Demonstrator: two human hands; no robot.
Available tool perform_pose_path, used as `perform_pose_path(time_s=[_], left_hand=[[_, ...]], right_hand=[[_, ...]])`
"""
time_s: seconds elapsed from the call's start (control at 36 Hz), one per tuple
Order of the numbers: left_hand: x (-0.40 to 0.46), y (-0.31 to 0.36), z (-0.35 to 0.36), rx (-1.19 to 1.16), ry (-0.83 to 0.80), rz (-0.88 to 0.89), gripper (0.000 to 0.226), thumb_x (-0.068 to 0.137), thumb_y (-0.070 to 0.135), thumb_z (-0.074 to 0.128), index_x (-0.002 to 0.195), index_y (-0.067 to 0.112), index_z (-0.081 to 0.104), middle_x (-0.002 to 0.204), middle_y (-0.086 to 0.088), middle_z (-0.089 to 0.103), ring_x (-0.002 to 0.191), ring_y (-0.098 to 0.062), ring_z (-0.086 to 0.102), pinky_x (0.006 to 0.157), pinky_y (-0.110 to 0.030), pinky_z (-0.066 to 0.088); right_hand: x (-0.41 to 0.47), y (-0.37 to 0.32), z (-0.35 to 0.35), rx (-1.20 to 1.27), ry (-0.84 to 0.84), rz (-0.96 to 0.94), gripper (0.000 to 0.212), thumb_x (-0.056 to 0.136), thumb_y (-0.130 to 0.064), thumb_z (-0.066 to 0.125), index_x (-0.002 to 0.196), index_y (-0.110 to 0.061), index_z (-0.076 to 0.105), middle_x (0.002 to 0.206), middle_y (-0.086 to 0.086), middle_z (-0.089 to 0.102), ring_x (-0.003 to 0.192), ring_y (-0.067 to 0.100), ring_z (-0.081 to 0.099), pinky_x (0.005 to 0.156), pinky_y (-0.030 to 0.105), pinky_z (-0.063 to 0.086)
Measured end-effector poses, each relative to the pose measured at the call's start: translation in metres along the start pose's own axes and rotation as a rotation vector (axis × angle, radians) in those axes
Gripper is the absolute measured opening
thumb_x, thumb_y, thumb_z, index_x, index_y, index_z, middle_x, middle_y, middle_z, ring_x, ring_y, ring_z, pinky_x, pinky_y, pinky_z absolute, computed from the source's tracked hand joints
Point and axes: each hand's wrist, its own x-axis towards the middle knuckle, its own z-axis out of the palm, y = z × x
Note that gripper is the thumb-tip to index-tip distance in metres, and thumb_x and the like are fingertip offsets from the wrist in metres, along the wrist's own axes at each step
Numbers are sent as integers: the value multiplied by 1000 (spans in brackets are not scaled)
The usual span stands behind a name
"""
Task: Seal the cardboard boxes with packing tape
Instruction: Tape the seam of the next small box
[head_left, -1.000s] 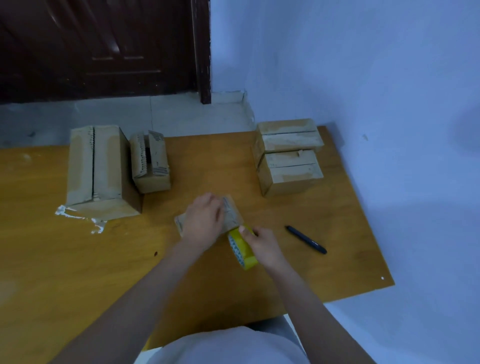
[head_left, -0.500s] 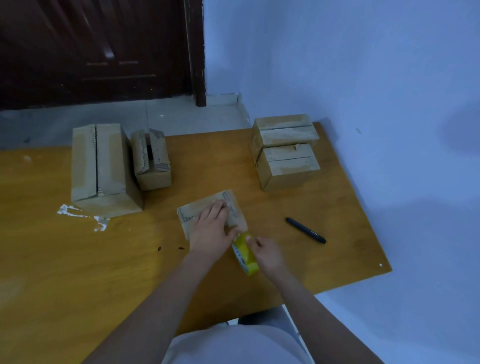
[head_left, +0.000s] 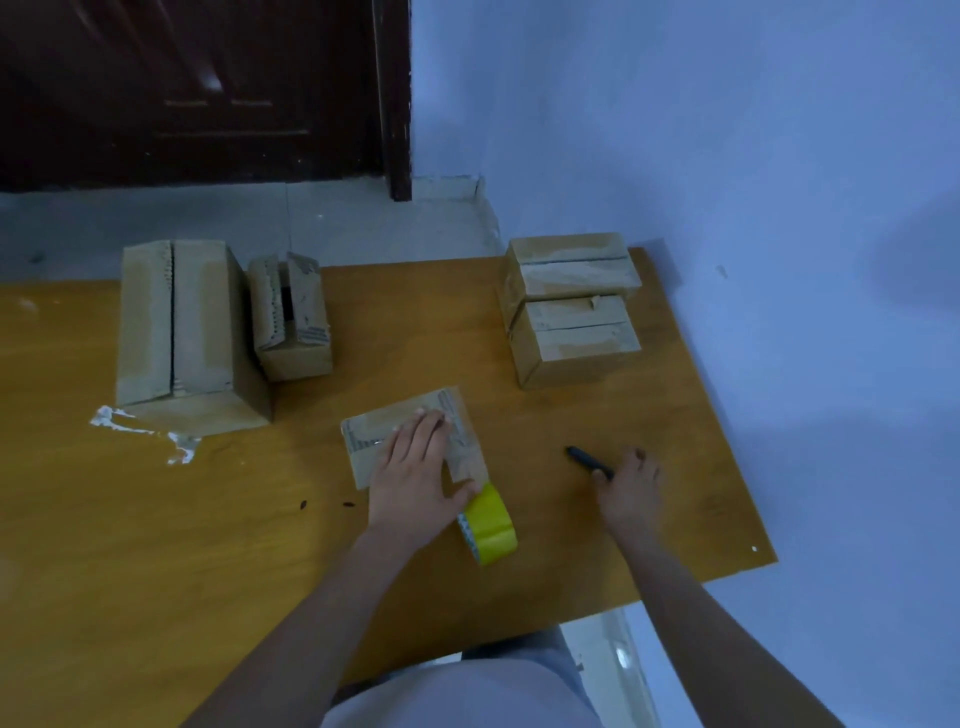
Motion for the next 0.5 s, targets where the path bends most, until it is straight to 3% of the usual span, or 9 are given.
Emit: perform_pose_path(time_s=[0.08,0.17,0.22,0.33,0.42,0.5], left_hand=[[1,0,-2,-25,-16,-4,83,74,65,49,136,10,49,141,-5,48,134,-17,21,112,-27,-2],[0,0,-4,-23,-35,6,86,75,69,39,137,10,47,143,-4,46,134,-17,18,111,-26,-5],[0,-1,-3,-19,-52,2,87,76,71,36,138,11,46,144,-4,44,135,-17,17,112,-27,-4],[0,-4,1,23,-67,9,87,77,71,36,135,9,50,138,-6,51,132,-20,27,110,-34,11],[0,-5,4,39,-61,11,88,79,73,34,135,8,50,138,-6,51,132,-21,30,109,-36,14],[0,-6,4,49,-56,10,88,78,73,33,134,8,51,137,-7,52,131,-22,36,108,-37,18]], right_hand=[[11,10,8,-222,-56,-100,35,96,-29,48,127,-12,45,136,9,37,128,29,33,103,43,34],[9,9,14,-293,-31,-194,29,98,-29,44,122,-14,46,127,7,42,120,27,41,97,40,36],[5,5,10,-186,-73,-250,26,98,-28,44,118,-13,48,115,8,50,109,29,50,89,40,40],[-22,-14,-8,255,-188,-442,19,99,-24,44,110,-12,55,83,4,59,73,22,58,65,37,45],[-44,-27,-19,388,-180,-551,20,99,-26,46,113,-22,59,76,-7,59,66,10,56,58,28,42],[-57,-36,-27,427,-162,-582,25,97,-26,51,117,-21,64,77,-7,61,67,9,57,57,29,43]])
